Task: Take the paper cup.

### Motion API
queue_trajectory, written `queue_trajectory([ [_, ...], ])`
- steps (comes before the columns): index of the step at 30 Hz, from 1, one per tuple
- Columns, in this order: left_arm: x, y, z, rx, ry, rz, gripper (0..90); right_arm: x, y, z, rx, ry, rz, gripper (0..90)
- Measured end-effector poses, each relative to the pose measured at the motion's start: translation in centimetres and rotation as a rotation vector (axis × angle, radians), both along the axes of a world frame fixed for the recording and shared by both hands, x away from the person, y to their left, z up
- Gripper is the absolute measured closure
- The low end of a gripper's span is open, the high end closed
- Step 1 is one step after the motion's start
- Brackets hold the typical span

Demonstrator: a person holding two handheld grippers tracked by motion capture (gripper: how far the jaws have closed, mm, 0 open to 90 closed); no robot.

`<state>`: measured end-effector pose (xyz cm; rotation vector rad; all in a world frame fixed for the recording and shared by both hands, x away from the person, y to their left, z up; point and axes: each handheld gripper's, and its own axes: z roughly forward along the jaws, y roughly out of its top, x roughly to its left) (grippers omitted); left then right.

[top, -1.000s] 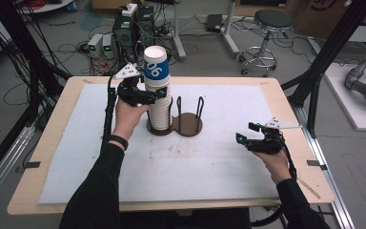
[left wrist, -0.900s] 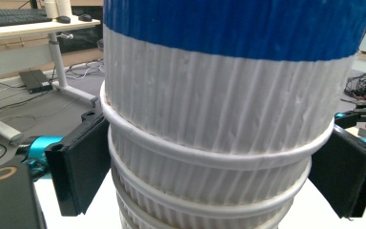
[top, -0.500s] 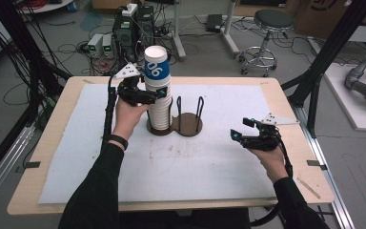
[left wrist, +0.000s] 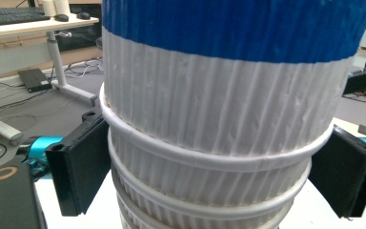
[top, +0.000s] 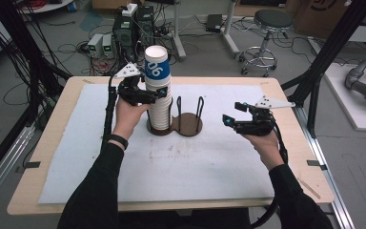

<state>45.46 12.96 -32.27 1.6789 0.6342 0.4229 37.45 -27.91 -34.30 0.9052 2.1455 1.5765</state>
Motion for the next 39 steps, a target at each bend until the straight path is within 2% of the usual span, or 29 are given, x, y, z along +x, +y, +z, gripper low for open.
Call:
queue_trajectory([
  [1,0.0,0.0,0.0,0.002,0.0,0.0,11.0,0.4,0.5,0.7,0.0,-0.017,0.013,19.5],
  [6,-0.1,0.0,0.0,0.002,0.002,0.002,11.0,1.1,1.5,1.8,0.003,-0.033,0.036,19.5],
  [7,-0.1,0.0,0.0,0.002,0.003,0.004,11.0,1.5,2.2,2.5,0.005,-0.041,0.048,19.5],
  [19,-0.1,-0.1,0.0,0.001,0.002,0.006,11.1,3.6,6.2,5.7,-0.006,-0.078,0.095,19.7],
  [25,-0.1,-0.1,0.0,-0.002,0.001,0.006,11.1,4.6,8.0,7.2,0.006,-0.102,0.111,19.7],
  [39,-0.1,-0.1,0.0,-0.002,-0.001,0.007,11.1,6.3,12.4,9.9,0.029,-0.122,0.15,19.6],
])
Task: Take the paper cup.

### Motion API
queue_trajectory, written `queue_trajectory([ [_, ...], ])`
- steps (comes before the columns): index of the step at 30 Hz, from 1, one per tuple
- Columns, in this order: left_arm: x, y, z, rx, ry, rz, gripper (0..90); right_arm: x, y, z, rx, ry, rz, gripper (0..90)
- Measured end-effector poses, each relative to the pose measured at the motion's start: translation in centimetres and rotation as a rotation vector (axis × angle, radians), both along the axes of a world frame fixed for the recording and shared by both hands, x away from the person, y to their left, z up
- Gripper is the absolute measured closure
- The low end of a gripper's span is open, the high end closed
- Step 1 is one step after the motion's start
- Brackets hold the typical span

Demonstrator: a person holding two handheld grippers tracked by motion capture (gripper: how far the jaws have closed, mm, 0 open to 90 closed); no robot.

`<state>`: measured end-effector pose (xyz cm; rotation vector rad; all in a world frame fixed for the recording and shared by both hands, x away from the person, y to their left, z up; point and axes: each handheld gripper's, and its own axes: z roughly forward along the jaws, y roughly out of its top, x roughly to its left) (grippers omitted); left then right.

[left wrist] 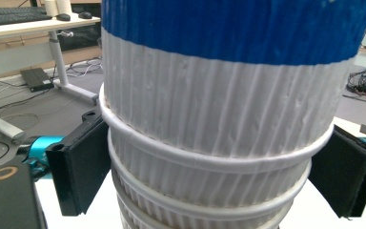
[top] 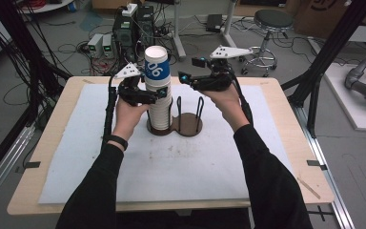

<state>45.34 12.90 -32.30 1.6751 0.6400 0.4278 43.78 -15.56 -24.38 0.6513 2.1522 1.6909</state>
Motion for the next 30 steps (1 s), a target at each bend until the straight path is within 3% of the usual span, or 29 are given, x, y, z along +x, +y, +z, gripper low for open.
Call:
queue_trajectory([
  [7,0.0,0.0,0.0,0.0,0.001,0.002,11.1,1.0,2.1,1.1,0.027,0.015,0.013,19.6],
  [16,0.0,-0.1,0.0,-0.003,0.001,0.005,11.1,1.9,5.9,2.5,0.019,0.038,0.015,19.6],
  [26,-0.1,0.0,0.0,-0.001,-0.002,0.003,11.1,2.8,8.1,2.7,0.008,0.077,-0.008,19.7],
  [28,-0.1,0.0,0.0,-0.002,-0.002,0.004,11.1,2.9,8.2,2.6,0.009,0.088,-0.002,28.2],
  [30,0.0,0.0,0.0,-0.003,-0.001,0.005,11.1,3.0,8.3,2.5,0.008,0.093,0.015,29.2],
])
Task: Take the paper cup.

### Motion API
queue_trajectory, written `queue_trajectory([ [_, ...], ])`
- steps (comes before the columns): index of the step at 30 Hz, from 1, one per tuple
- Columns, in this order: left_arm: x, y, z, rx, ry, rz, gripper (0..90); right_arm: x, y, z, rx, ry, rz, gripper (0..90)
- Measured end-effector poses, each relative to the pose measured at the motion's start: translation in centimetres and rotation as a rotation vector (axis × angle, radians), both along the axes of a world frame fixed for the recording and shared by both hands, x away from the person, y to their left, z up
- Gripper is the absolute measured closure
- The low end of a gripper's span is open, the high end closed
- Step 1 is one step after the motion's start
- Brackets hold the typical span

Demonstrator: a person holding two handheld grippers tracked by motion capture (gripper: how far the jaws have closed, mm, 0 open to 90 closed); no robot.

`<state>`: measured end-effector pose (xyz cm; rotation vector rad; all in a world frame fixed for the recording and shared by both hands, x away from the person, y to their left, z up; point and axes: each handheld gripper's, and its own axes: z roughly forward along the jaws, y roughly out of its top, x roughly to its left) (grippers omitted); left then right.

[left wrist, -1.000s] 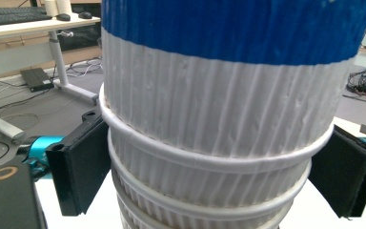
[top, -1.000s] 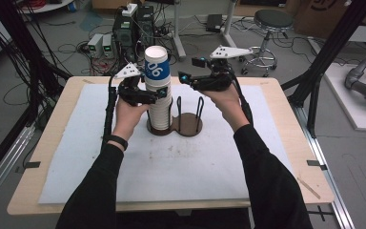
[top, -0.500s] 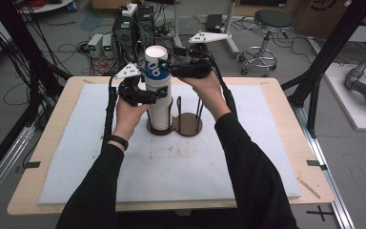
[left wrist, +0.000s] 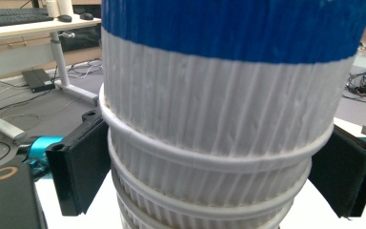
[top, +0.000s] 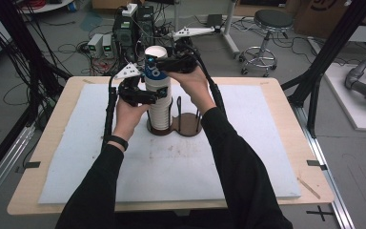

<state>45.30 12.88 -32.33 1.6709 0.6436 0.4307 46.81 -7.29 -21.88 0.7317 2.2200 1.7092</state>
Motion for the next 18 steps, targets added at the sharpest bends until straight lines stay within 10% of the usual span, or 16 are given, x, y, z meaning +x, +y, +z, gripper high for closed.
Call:
queue_trajectory([
  [18,0.0,-0.03,0.04,0.003,0.001,-0.002,11.1,-0.27,0.0,0.47,-0.007,-0.03,-0.004,30.4],
])
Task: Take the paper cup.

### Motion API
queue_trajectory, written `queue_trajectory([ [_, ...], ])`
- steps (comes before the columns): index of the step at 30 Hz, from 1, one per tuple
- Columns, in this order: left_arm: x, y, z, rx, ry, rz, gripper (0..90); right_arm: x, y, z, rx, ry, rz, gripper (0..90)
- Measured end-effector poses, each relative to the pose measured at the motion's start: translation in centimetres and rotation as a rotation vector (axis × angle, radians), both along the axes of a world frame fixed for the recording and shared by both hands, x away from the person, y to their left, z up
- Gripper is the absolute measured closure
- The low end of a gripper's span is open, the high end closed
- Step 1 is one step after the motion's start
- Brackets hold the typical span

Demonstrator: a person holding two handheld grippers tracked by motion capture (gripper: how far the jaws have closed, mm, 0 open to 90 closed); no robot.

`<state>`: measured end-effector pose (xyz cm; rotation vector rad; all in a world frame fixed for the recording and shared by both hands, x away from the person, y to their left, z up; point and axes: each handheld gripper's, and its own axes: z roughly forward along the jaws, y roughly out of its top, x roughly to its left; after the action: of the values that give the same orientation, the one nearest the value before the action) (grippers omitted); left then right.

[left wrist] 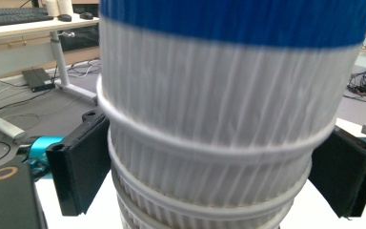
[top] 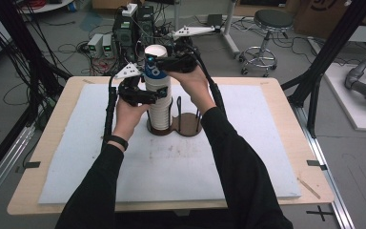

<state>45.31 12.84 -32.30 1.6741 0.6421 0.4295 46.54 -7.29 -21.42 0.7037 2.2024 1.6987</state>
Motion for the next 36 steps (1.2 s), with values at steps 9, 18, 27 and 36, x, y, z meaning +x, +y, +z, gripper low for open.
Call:
queue_trajectory([
  [9,0.0,0.0,0.0,-0.001,0.002,0.001,11.1,-0.4,-0.1,1.4,0.022,-0.031,0.003,30.4],
  [18,0.0,0.0,0.0,0.002,0.002,-0.001,11.1,-1.4,-0.3,4.3,0.059,-0.093,0.007,30.4],
  [27,0.0,-0.1,0.0,-0.004,0.002,0.003,11.1,-2.6,-0.1,6.7,0.077,-0.149,0.017,30.4],
  [36,0.0,-0.1,0.1,0.001,0.005,0.003,11.1,-4.1,-1.5,8.1,0.095,-0.179,0.048,30.4],
])
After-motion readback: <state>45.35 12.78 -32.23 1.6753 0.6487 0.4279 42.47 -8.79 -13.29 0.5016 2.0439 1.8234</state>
